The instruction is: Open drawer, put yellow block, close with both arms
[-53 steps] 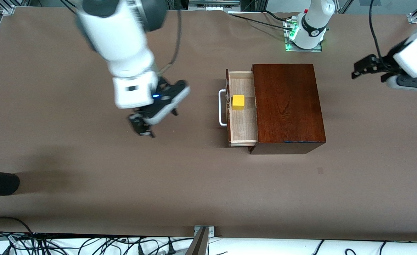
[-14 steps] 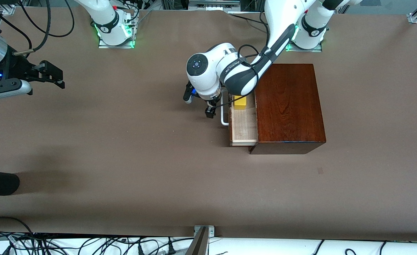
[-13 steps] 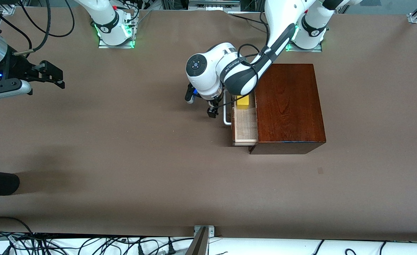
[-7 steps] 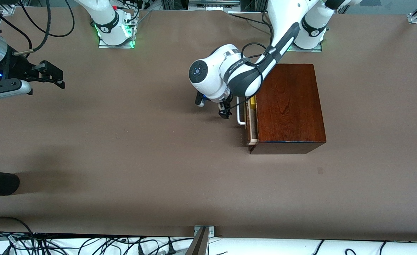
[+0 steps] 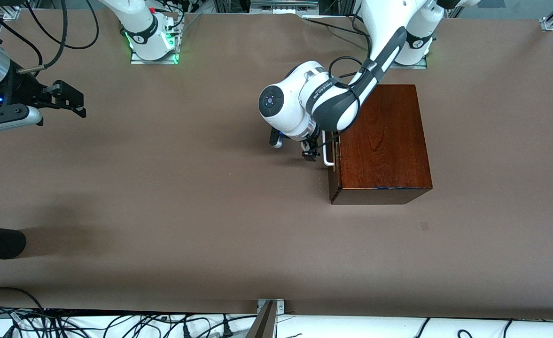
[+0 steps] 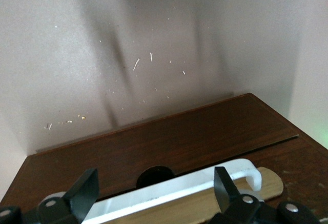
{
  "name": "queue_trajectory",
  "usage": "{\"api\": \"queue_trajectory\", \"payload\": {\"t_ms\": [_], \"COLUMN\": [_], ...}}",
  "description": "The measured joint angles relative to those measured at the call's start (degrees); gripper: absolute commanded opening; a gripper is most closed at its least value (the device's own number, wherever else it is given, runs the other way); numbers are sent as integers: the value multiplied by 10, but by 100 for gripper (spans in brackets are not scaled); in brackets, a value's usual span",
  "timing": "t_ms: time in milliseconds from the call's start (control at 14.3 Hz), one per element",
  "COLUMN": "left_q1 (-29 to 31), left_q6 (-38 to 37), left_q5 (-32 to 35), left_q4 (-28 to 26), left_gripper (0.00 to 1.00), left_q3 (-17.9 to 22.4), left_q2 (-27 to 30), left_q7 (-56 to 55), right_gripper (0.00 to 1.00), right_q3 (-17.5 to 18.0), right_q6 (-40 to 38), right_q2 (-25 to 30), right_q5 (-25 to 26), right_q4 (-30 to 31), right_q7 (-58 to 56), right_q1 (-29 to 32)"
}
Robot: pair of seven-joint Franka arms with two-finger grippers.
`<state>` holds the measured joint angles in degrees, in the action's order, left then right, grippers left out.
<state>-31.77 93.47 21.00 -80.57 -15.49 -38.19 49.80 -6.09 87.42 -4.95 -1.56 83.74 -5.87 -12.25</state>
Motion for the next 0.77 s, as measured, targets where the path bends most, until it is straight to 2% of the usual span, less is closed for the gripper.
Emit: {"api": "queue_trajectory", "payload": {"t_ms": [279, 489, 629, 768], "left_q1": [0, 7, 28, 74], "left_q6": [0, -3, -22, -45], "left_q5": [1, 1, 1, -4], "left_q4": [2, 9, 11, 14], "left_gripper": [100, 100, 100, 100], "left_q3": [0, 2, 4, 5], "left_q2": [30, 86, 134, 175], "left_q7": [-3, -50, -97, -120], "right_gripper": [100, 100, 100, 100], "right_q3": [0, 0, 0, 0], "right_q6": [0, 0, 0, 0], "right_q2": [0, 0, 0, 0], "right_q5": [0, 0, 0, 0], "right_q4": [0, 0, 0, 0], "right_q7": [1, 1, 1, 1], "right_q1": [0, 0, 0, 0]}}
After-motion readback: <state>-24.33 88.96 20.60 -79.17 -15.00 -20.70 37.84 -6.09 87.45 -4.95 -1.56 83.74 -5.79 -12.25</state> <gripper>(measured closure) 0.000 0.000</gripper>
